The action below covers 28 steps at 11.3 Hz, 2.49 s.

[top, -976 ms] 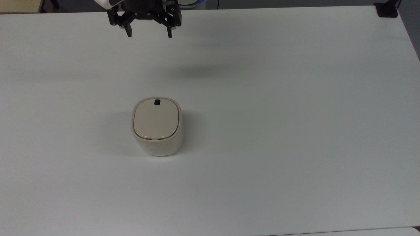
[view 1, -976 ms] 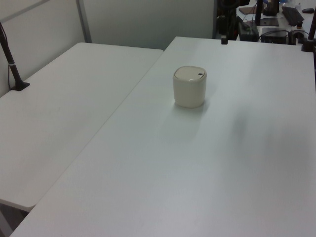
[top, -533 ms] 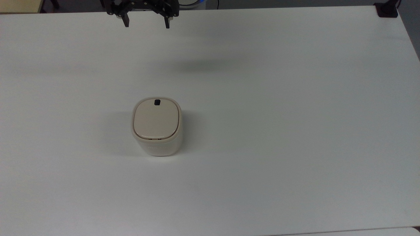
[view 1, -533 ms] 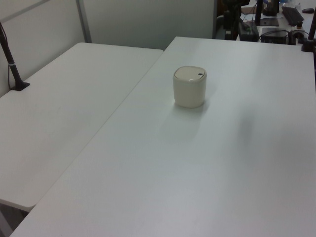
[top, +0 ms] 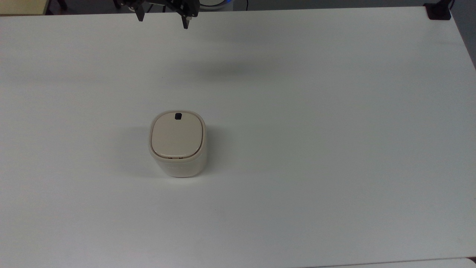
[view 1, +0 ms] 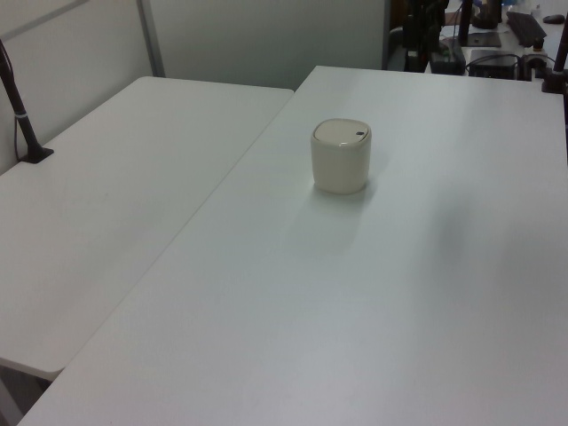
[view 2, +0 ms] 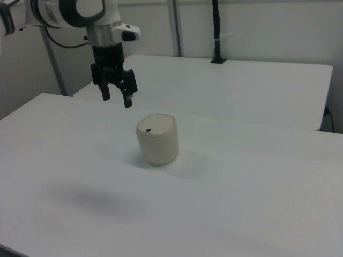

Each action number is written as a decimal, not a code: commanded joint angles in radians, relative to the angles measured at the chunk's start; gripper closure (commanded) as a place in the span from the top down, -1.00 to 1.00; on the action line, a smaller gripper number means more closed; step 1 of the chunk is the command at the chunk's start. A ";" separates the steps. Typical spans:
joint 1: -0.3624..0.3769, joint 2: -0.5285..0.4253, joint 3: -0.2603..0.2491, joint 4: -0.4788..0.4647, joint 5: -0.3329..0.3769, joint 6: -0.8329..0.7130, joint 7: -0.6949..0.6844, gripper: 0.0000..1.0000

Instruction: Close the trash bin

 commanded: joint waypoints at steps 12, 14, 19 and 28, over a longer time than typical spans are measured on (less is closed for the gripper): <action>0.025 0.000 0.012 0.000 -0.021 0.034 0.009 1.00; 0.029 0.000 0.012 0.000 -0.028 0.034 0.010 1.00; 0.069 0.023 0.014 -0.002 -0.028 0.041 0.015 1.00; 0.078 0.037 0.011 0.000 -0.032 0.044 0.010 1.00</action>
